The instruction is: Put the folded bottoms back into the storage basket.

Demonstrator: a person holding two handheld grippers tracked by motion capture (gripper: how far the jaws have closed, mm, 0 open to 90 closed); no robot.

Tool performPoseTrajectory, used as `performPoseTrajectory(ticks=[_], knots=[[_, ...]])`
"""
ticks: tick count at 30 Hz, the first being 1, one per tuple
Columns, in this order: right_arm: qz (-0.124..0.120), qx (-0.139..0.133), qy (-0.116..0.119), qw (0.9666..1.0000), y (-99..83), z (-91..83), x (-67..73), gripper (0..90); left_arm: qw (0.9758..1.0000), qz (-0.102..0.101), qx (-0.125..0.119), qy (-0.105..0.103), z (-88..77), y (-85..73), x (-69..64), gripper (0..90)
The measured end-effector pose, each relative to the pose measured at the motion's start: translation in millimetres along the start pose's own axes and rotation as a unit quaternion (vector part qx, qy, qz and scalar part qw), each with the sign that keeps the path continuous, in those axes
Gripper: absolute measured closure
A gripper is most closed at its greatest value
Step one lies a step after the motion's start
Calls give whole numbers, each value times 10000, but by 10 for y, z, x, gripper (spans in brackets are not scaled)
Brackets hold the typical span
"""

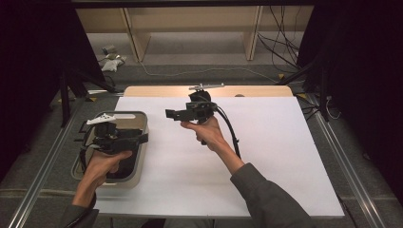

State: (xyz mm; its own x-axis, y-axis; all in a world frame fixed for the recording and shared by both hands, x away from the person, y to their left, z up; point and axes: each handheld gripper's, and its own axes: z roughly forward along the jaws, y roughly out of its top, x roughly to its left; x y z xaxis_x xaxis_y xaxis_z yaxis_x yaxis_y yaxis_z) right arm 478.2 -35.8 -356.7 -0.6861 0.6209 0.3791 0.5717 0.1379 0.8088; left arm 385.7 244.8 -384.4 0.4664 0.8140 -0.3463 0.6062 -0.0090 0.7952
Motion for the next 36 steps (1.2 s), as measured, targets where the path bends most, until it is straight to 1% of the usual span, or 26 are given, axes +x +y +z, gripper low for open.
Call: performPoseTrajectory(ticks=[4, 6, 9, 10, 12, 13, 16, 20, 26, 27, 30, 32, 36], knots=[[6, -91, -10, 10000, -22, -89, -30, 80, 9999, 10, -60, -98, 29, -23, -23, 179], [-24, -76, -58, 10000, -37, -124, -44, 79, 9999, 32, -94, -107, 44, -36, -37, 177], [-1, -154, -57, 9999, -66, -183, -70, 79, 9998, 61, -155, -150, 62, -51, -68, 176], [7, -172, -67, 9998, -79, -199, -78, 79, 9996, 97, -176, -200, 65, -55, -75, 176], [16, -169, -57, 9998, -104, -235, -90, 79, 9990, 82, -241, -368, 74, -69, -95, 175], [1, -181, -60, 9998, -119, -251, -98, 79, 9988, 104, -248, -412, 80, -75, -102, 173], [14, -200, -51, 9998, -157, -303, -115, 79, 9983, 184, -300, -463, 102, -94, -138, 171], [-1, -244, -69, 9997, -199, -362, -142, 79, 9978, 211, -350, -530, 122, -111, -188, 171], [-38, -243, -99, 9996, -273, -432, -164, 79, 9956, 367, -482, -718, 141, -144, -260, 164], [-74, -251, -100, 9996, -287, -443, -168, 79, 9955, 363, -510, -715, 145, -152, -273, 164], [-51, -270, -25, 9996, -337, -483, -174, 79, 9944, 468, -614, -722, 146, -178, -301, 163], [-75, -274, -6, 9996, -367, -512, -173, 79, 9938, 490, -624, -783, 149, -194, -316, 156], [-102, -295, -29, 9995, -418, -575, -179, 67, 9926, 588, -647, -841, 164, -230, -370, 144]])
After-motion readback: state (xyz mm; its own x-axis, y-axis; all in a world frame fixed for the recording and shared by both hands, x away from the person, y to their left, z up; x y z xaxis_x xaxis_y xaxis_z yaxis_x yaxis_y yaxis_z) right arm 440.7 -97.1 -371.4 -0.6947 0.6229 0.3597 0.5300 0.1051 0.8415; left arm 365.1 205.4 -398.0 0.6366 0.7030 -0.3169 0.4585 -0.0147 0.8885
